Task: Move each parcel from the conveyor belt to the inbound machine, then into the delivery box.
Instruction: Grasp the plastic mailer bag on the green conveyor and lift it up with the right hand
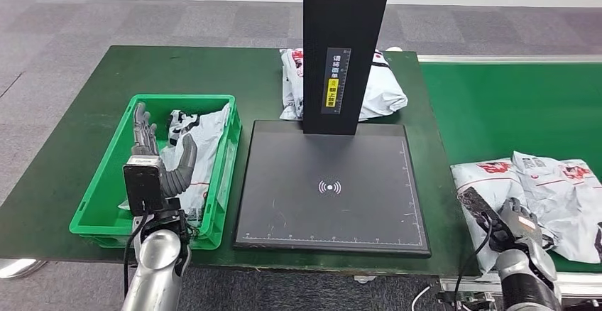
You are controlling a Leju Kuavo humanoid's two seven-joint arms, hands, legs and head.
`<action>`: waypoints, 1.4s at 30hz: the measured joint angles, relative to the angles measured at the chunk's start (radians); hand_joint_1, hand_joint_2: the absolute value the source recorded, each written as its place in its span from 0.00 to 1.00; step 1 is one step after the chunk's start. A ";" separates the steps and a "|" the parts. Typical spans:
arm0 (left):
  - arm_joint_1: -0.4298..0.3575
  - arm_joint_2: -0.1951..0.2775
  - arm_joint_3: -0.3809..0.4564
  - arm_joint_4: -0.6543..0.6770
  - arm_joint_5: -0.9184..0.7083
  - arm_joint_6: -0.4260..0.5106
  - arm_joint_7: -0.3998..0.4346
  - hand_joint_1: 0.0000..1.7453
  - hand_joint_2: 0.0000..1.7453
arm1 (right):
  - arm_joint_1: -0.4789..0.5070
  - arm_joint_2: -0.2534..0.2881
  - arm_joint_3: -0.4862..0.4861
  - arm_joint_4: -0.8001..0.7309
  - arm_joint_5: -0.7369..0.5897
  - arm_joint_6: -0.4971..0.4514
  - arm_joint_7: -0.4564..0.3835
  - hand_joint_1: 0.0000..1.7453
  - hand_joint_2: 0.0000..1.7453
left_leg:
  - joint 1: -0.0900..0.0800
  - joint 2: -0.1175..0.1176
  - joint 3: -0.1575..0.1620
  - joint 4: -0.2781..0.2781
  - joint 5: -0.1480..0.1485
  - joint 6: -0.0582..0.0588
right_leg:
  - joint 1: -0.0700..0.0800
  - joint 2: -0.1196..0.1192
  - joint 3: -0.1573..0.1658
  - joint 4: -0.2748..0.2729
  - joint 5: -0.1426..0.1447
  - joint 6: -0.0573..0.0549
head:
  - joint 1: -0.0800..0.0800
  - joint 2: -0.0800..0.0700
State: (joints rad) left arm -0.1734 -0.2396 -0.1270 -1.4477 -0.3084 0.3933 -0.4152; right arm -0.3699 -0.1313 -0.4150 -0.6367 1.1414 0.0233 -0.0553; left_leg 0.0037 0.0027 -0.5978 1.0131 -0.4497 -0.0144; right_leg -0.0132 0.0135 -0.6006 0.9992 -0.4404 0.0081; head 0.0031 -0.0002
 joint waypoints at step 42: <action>-0.003 0.015 -0.036 0.057 -0.018 -0.027 -0.001 0.00 1.00 | 0.027 0.091 0.015 -0.079 -1.001 0.316 -0.188 1.00 1.00 | 0.013 0.027 0.014 -0.001 -0.012 -0.018 | 0.012 0.028 0.011 0.004 -0.003 -0.015 | 0.000 0.000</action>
State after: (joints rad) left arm -0.1760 -0.2243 -0.1627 -1.3908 -0.3260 0.3667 -0.4159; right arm -0.3428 -0.0401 -0.4004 -0.7152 0.1401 0.3395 -0.2435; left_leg 0.0164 0.0299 -0.5841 1.0120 -0.4621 -0.0324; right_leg -0.0014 0.0418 -0.5898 1.0027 -0.4430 -0.0070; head 0.0031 -0.0001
